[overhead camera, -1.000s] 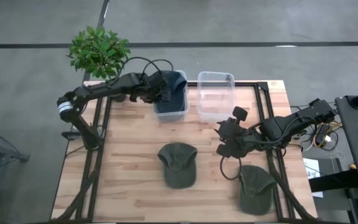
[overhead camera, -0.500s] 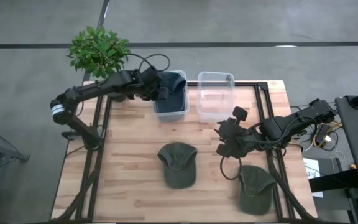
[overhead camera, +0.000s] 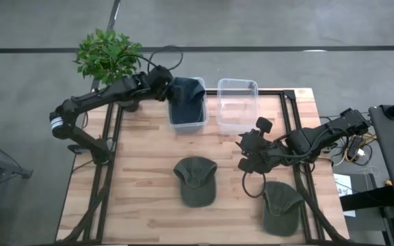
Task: Pick & Place hat
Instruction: Put the blue cap into the left transparent bin
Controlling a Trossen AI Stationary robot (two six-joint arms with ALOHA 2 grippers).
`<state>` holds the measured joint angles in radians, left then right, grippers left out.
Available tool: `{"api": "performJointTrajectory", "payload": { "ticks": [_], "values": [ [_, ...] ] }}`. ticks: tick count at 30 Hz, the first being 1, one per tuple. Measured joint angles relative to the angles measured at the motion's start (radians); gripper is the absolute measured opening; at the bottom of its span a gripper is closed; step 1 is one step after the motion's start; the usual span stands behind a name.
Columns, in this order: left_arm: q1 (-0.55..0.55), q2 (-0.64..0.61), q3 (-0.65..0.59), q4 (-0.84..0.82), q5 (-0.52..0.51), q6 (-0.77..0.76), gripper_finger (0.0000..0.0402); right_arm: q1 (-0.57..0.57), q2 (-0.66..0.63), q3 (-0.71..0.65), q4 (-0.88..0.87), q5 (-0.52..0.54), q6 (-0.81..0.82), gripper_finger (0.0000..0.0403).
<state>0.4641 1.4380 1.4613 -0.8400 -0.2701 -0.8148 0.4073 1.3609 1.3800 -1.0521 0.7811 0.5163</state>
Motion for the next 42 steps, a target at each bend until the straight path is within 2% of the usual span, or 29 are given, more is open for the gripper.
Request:
{"api": "performJointTrajectory", "payload": {
  "ticks": [4,8,16,29,38,42],
  "values": [
    [0.005,0.006,0.001,0.127,-0.093,0.107,0.0046,0.0,0.0,0.0,0.017,0.0,0.0,0.0123],
    [0.035,0.043,0.0,0.121,-0.152,0.166,0.0041,0.0,0.0,0.0,0.018,0.0,0.0,0.0123],
    [0.065,0.161,-0.002,0.078,-0.14,0.192,0.0038,0.0,0.0,0.0,0.019,0.0,0.0,0.0123],
    [0.065,0.278,-0.003,0.054,-0.106,0.197,0.0038,0.0,0.0,0.0,0.017,0.0,0.06,0.0123],
    [0.064,0.316,-0.001,0.05,-0.086,0.2,0.0038,0.0,0.0,0.0,0.017,-0.005,0.079,0.0123],
    [0.064,0.337,0.0,0.05,-0.033,0.212,0.0038,0.0,0.0,0.0,0.017,-0.005,0.079,0.0123]
  ]
}}
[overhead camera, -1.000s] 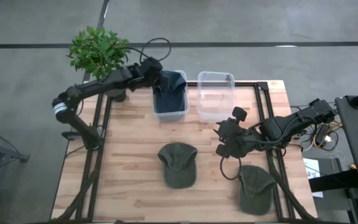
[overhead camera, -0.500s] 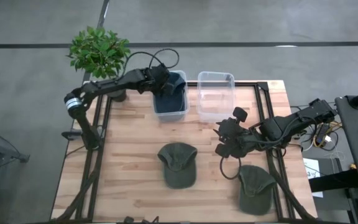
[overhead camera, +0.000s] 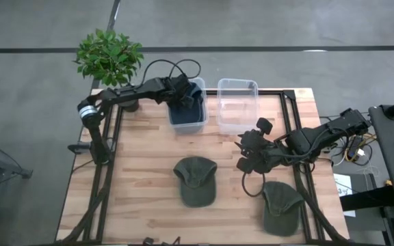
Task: Pick & Place hat
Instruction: Put the blue cap into the left transparent bin, then put the left black cap into the right transparent bin
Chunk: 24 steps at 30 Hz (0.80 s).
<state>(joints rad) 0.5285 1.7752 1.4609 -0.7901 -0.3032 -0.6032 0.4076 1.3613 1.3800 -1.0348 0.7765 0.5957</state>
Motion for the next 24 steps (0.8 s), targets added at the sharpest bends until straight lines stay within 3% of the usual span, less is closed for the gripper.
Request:
{"api": "performJointTrajectory", "payload": {
  "ticks": [13,24],
  "values": [
    [-0.005,-0.014,0.091,0.007,0.035,0.056,0.0038,0.0,0.0,0.0,0.0,-0.017,0.026,0.0123],
    [-0.096,-0.132,0.283,-0.253,0.012,0.036,0.0038,0.0,0.0,0.0,-0.003,-0.053,0.026,0.0123]
  ]
}}
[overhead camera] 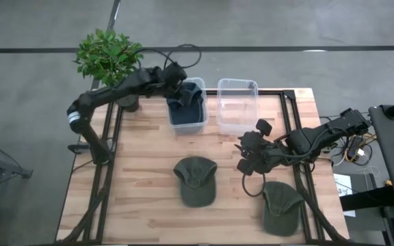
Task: Pick & Place hat
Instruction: Put the left black cap into the right transparent bin
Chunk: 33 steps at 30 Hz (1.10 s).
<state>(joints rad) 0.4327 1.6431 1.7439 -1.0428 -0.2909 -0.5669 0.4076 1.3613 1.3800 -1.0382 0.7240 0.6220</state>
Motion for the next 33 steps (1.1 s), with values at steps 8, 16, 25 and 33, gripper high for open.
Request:
{"api": "performJointTrajectory", "payload": {
  "ticks": [8,16,25,33],
  "values": [
    [-0.27,-0.169,-0.062,-0.081,-0.099,-0.128,0.0038,0.0,0.0,0.0,0.002,-0.123,-0.004,0.0123],
    [-0.637,-0.329,-0.238,-0.072,-0.296,-0.473,0.0038,0.0,0.0,0.0,0.123,-0.317,0.006,0.0123],
    [-0.93,-0.406,-0.496,-0.042,-0.407,-0.894,0.0038,0.0,0.002,0.0,0.287,-0.344,0.09,0.0123],
    [-1.056,-0.417,-0.676,0.058,-0.429,-1.002,0.0039,0.0,0.007,-0.026,0.29,-0.38,0.265,0.0123]
  ]
}}
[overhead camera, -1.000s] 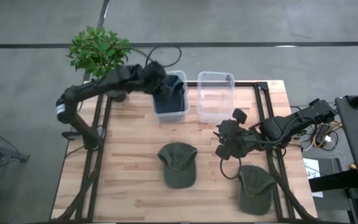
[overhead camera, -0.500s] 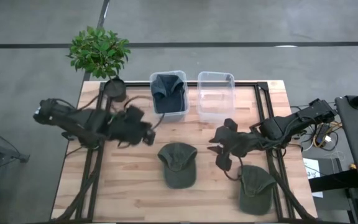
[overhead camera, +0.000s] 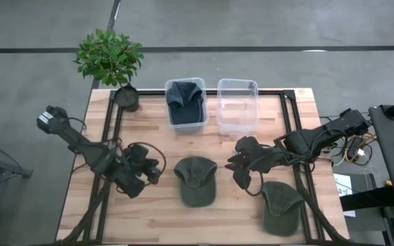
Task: Pick & Place hat
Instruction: Put the left black cap into the right transparent bin
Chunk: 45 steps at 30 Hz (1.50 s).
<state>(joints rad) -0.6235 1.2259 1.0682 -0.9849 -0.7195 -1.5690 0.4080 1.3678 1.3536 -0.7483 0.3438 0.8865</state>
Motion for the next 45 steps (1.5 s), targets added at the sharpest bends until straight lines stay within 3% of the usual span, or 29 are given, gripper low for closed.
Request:
{"api": "performJointTrajectory", "payload": {
  "ticks": [9,20,25,29,33,38,41,45],
  "values": [
    [-0.05,-0.005,-0.108,0.028,-0.031,-0.002,0.0039,0.0,0.099,-0.035,0.01,-0.125,0.129,0.0156],
    [-0.054,-0.027,-0.141,0.182,-0.03,0.016,0.0039,0.0,0.219,-0.035,0.06,-0.163,0.152,0.0195],
    [-0.054,-0.027,-0.141,0.29,-0.023,0.082,0.0039,0.0,0.218,-0.035,0.066,-0.149,0.082,0.0196],
    [-0.055,-0.027,-0.156,0.361,-0.002,0.038,0.0039,0.0,0.201,-0.035,0.074,-0.09,-0.052,0.0196],
    [-0.06,-0.004,-0.219,0.609,0.027,0.033,0.0039,-0.003,0.18,-0.035,0.069,-0.079,-0.214,0.0196],
    [-0.081,0.094,-0.253,0.881,0.025,0.206,0.0039,-0.007,0.124,-0.035,0.009,-0.079,-0.334,0.0196],
    [-0.093,0.17,-0.225,0.878,0.025,0.2,0.0039,-0.007,0.068,-0.046,-0.058,-0.079,-0.37,0.0196],
    [-0.094,0.274,-0.169,0.799,0.054,0.027,0.0039,-0.001,-0.023,-0.065,-0.091,-0.079,-0.376,0.0196]
  ]
}}
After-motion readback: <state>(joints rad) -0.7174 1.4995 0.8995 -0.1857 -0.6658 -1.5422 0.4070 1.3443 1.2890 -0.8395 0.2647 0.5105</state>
